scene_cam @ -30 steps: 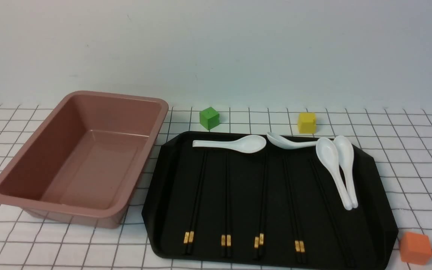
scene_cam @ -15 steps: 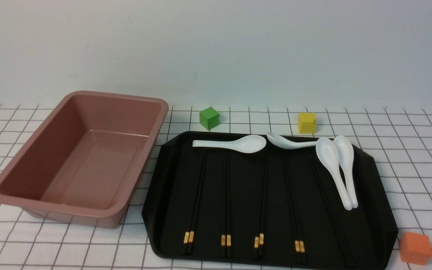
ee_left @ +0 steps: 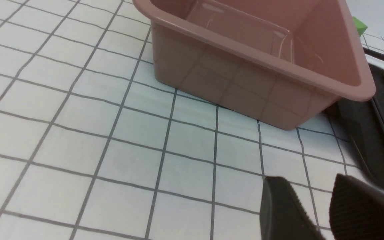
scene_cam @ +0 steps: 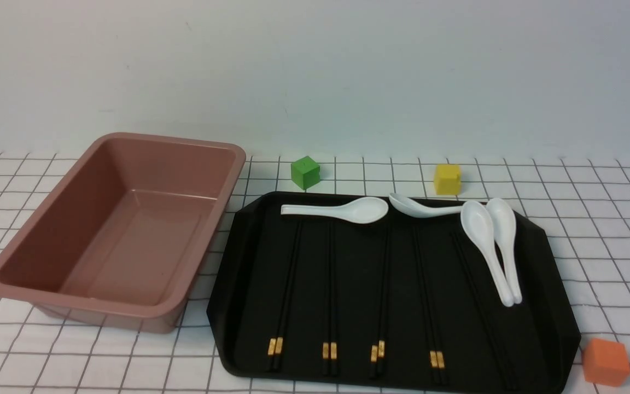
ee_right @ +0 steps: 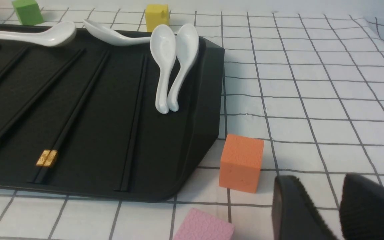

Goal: On white black tablecloth take chopsticks from black tray and put them in box.
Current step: 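Reach over to the black tray and grasp a pair of chopsticks with the left gripper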

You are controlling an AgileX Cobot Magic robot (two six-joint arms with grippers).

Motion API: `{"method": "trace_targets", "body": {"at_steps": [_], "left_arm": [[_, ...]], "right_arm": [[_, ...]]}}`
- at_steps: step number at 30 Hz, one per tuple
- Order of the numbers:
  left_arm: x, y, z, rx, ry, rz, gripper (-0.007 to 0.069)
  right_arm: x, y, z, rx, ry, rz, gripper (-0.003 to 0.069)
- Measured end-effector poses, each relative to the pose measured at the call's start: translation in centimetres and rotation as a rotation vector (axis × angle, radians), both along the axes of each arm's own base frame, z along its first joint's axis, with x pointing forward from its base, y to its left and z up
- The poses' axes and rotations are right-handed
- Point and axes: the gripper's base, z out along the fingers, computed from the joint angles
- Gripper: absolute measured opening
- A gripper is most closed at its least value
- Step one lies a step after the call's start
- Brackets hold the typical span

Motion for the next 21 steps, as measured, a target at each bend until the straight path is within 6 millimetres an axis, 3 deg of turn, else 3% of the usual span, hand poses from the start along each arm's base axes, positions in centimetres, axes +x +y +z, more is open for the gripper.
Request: {"method": "trace_targets", "body": {"at_steps": [5,8,9,10,12,14,21], "left_arm": [[0.0,-0.2,0.1,-0.061,-0.009,0.000,0.0238],[0.0,-0.6,0.1,-0.261,0.010,0.014,0.0238],[-0.1,-1.1,0.2,-0.503,0.039,0.035,0.0238],[-0.1,-1.1,0.2,-0.503,0.039,0.035,0.0238],[-0.2,-1.8,0.5,-0.797,0.082,0.054,0.0238],[-0.2,-2.1,0.6,-0.940,0.103,0.062,0.0238],[-0.1,-2.2,1.2,-1.117,0.083,0.071,0.0238]], "right_arm": [[0.0,0.0,0.0,0.000,0.000,0.000,0.0239],[0.0,0.0,0.0,0.000,0.000,0.000,0.0239],[0.0,0.0,0.0,0.000,0.000,0.000,0.0239],[0.0,0.0,0.0,0.000,0.000,0.000,0.0239],[0.0,0.0,0.0,0.000,0.000,0.000,0.0239],[0.0,0.0,0.0,0.000,0.000,0.000,0.0239],[0.0,0.0,0.0,0.000,0.000,0.000,0.0239]]}}
